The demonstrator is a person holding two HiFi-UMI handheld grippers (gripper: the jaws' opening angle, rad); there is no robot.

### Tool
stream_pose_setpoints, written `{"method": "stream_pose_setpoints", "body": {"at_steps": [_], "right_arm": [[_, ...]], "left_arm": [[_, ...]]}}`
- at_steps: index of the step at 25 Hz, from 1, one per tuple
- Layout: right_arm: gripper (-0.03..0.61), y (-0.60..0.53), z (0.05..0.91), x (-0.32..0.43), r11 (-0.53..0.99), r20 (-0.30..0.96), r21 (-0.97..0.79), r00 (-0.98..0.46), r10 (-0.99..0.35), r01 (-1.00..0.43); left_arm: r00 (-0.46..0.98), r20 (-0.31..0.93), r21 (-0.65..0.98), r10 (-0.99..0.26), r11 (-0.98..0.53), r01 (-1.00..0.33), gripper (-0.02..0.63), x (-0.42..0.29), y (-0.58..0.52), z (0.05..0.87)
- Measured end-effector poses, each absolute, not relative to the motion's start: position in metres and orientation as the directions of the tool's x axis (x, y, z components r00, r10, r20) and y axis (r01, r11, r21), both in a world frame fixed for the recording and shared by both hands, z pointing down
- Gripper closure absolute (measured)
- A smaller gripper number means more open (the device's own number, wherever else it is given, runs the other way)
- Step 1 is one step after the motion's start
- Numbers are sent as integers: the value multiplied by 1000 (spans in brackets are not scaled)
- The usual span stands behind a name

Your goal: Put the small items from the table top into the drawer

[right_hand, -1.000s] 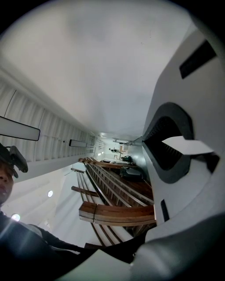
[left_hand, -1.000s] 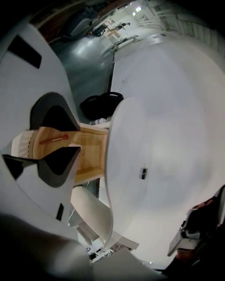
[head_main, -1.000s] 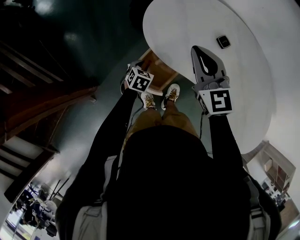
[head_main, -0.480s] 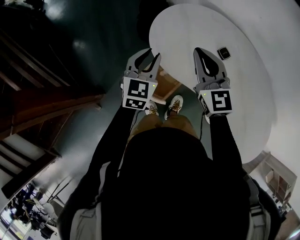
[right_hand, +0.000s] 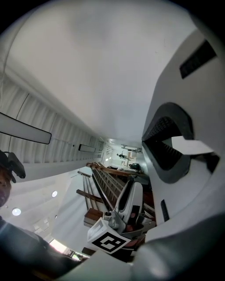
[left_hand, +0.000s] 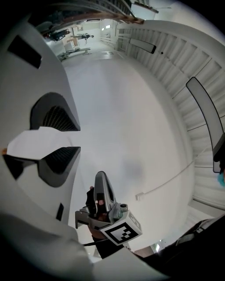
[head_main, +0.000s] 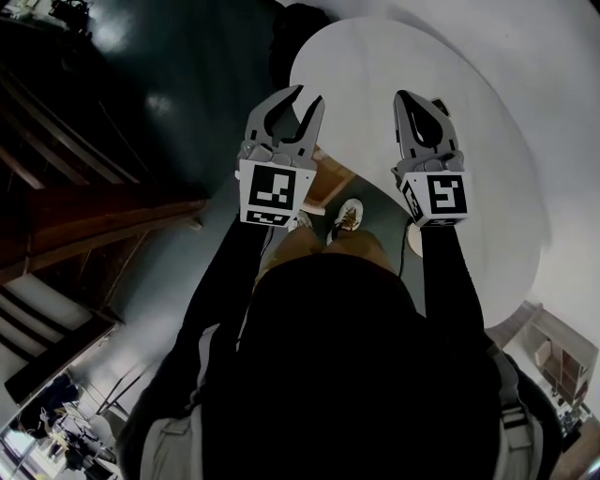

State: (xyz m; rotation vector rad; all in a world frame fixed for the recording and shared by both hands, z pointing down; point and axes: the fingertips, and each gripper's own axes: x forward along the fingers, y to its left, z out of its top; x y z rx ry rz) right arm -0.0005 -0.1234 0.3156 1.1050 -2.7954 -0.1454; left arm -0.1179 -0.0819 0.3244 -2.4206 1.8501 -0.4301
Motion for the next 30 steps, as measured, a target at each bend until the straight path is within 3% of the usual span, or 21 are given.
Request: {"method": "stream_pose_setpoints", "body": {"at_steps": [23,28,30], "right_arm": [[552,-151,333,219,465,116,128,-453,-884,-876],[552,-158,339,232,453,124,112,-440,-889,-884],[552,-162,341,235,450,126,99,-437,-891,-888]], "left_arm": [[556,200,-204,-807,-589,-782,495,104,-159,343],[581,286,-181,-762,-639,-748,488,127,-178,379],[594,349,-157,-725,-670,-725,433,138,-188,405]]}}
